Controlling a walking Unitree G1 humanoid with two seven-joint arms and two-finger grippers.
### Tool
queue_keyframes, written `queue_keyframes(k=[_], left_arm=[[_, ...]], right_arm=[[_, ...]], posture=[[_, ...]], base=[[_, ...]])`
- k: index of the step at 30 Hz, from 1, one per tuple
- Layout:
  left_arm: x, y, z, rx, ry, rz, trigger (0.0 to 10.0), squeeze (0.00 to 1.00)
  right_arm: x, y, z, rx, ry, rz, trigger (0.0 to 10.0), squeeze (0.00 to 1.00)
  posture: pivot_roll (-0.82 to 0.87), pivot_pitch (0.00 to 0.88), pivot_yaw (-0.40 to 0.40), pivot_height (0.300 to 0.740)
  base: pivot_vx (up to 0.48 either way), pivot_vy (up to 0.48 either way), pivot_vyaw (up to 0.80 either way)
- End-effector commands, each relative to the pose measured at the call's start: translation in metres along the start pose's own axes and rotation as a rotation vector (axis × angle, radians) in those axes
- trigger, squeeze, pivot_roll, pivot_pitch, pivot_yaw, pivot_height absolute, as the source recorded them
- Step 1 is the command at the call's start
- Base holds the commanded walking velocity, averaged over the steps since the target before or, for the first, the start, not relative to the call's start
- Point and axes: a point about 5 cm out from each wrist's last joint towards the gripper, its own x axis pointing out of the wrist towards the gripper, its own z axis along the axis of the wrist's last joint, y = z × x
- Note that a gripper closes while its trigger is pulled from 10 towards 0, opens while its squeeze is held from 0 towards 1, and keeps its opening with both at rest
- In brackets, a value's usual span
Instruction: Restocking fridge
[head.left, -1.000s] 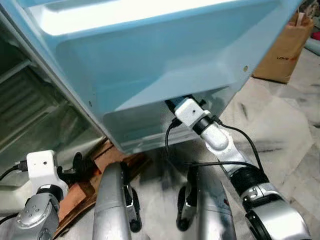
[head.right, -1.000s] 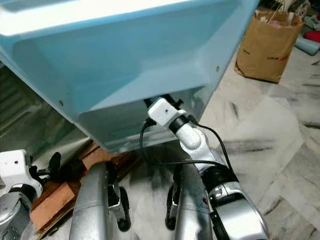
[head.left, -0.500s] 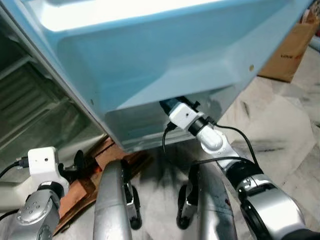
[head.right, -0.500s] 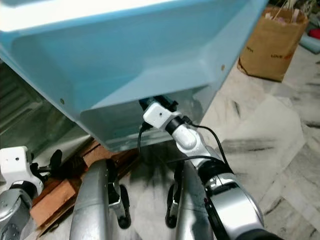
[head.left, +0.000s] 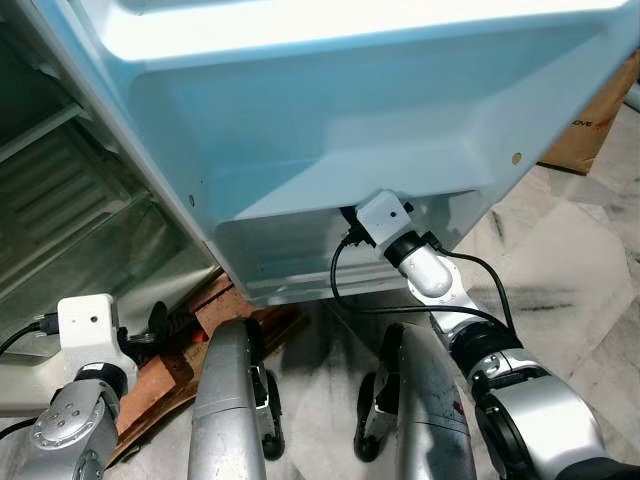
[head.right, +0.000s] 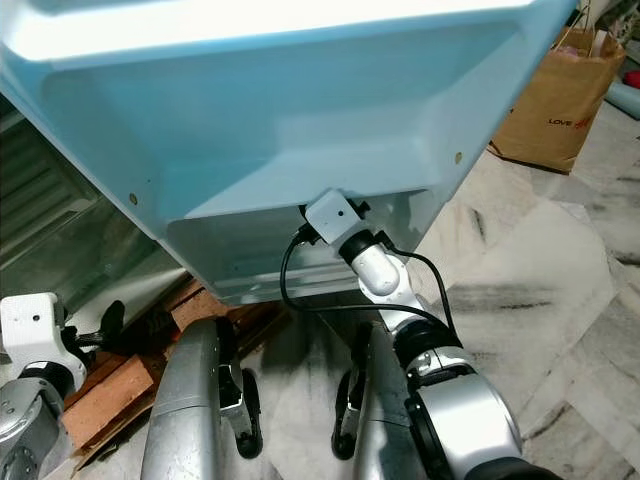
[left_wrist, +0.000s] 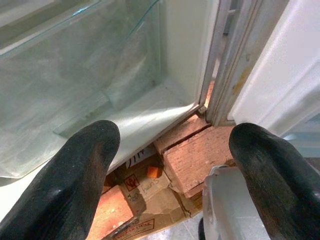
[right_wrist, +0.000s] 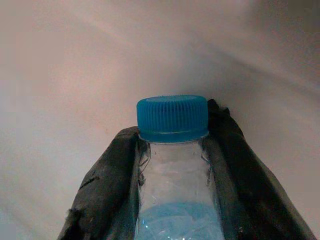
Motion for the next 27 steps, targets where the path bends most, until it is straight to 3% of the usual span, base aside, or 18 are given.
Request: queue_keyframes(k=[1, 4, 10, 12, 16, 23, 27], left_arm=[[-0.003, 0.002, -0.004, 0.022, 0.019, 0.004, 10.0, 0.0], [-0.004, 0.002, -0.003, 0.03, 0.011, 0.002, 10.0, 0.0], [-0.004, 0.002, -0.001, 0.033, -0.006, 0.012, 10.0, 0.0], [-0.004, 0.002, 0.001, 0.031, -0.013, 0.013, 10.0, 0.0], [-0.007, 0.002, 0.004, 0.035, -0.02, 0.009, 10.0, 0.0], [-0.016, 0.0, 0.009, 0.061, -0.04, 0.003, 10.0, 0.0], [-0.028, 0.001, 0.011, 0.074, -0.043, 0.009, 10.0, 0.0]], right_arm=[[-0.026, 0.016, -0.036, 0.089, 0.188, 0.003, 10.0, 0.0], [-0.025, 0.013, -0.034, 0.057, 0.171, -0.061, 10.0, 0.0], [-0.01, 0.014, -0.021, 0.103, 0.127, -0.188, 10.0, 0.0], [-0.002, 0.024, -0.009, 0.017, 0.063, -0.141, 10.0, 0.0], [0.002, 0.032, -0.004, -0.04, 0.04, -0.107, 10.0, 0.0], [-0.001, 0.028, -0.012, -0.114, 0.085, -0.099, 10.0, 0.0], [0.003, 0.026, -0.005, -0.236, 0.03, -0.084, 10.0, 0.0]], posture=[[0.24, 0.315, 0.046, 0.566], [0.24, 0.317, 0.044, 0.566], [0.24, 0.321, 0.048, 0.566], [0.25, 0.328, 0.054, 0.566], [0.25, 0.347, 0.055, 0.566], [0.27, 0.385, 0.047, 0.566], [0.3, 0.418, 0.047, 0.566]], base=[[0.0, 0.0, 0.0], [0.0, 0.0, 0.0], [0.0, 0.0, 0.0], [0.0, 0.0, 0.0], [0.0, 0.0, 0.0], [0.0, 0.0, 0.0], [0.0, 0.0, 0.0]])
